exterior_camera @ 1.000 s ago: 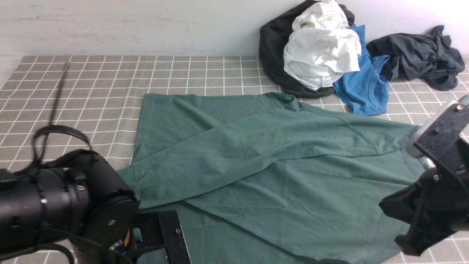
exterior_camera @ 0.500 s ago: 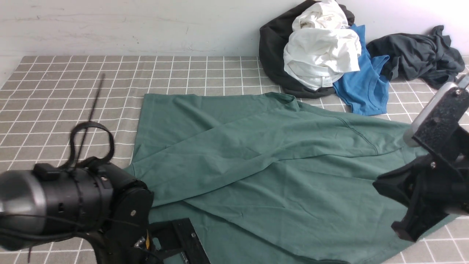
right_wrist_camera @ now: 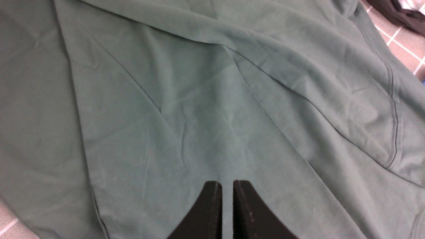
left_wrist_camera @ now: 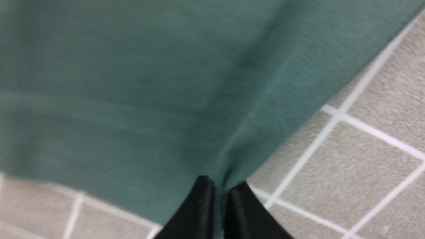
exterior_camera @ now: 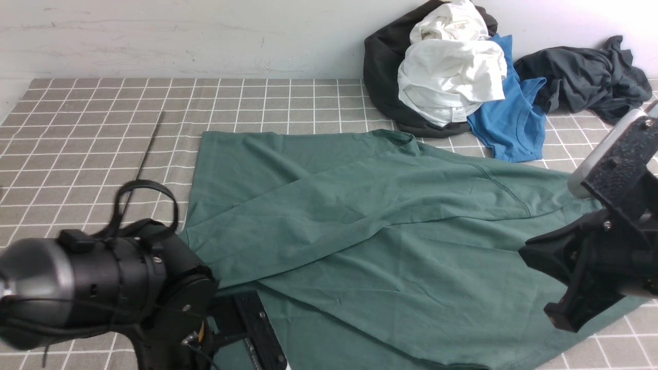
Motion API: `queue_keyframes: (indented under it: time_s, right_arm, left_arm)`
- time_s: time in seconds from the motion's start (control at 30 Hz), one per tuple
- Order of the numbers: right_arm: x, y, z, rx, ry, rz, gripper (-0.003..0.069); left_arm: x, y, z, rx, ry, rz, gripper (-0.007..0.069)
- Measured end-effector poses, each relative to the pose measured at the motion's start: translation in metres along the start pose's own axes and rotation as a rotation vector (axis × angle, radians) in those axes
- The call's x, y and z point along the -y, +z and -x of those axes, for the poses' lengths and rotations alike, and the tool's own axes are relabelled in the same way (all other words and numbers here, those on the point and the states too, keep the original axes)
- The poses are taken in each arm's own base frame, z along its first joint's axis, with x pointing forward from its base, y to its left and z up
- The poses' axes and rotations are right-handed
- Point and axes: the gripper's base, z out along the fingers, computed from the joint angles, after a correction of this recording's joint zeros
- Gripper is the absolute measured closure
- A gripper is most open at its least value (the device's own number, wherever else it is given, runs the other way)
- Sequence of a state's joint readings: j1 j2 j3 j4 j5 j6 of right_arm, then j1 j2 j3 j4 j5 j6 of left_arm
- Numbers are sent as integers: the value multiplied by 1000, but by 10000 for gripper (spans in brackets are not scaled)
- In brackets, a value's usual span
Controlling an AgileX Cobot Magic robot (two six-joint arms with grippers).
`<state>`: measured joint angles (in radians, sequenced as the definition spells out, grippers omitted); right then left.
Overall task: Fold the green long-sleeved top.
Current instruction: Use both arms simultaneously to clamp the lower edge of the clothing fabric
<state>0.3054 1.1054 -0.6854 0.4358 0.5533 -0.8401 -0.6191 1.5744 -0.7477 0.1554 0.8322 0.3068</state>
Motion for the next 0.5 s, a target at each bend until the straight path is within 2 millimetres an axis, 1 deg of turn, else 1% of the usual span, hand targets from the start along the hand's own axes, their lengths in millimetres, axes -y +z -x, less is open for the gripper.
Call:
queue_keyframes:
  time_s: [0.03,0.07,0.1,0.13,0.17,0.23,0.3,0.37,0.43,0.5]
  right_arm:
    - [0,0,0,0,-1,0,609]
    - [0,0,0,0,-1,0,609]
    - [0,0,0,0,-9,0,609]
    - [0,0,0,0,-11,0,609]
    - [0,0,0,-1,-33,1,609]
    - [-1,0,-1,-6,-56,6,609]
    - [-1,0,-3,-31,-129,19,610]
    - [-1,2,-6,-68,-192,21,617]
    - [1,7,-10,-110,-242,23,622]
    - [6,21,-21,-230,-380,29,624]
  left_arm:
    - [-1,-9,-2,33,-12,21,620]
    - [-1,-9,-2,33,-12,21,620]
    - [-1,-20,-5,72,-23,37,622]
    - [-1,-21,-5,76,-25,38,622]
    - [0,-31,-9,109,-32,50,622]
    - [0,-35,-11,114,-34,53,622]
    - [1,-42,-17,115,-37,59,622]
    - [2,-46,-21,107,-40,59,622]
    - [2,-47,-22,104,-42,59,622]
    - [3,-49,-25,96,-45,54,622]
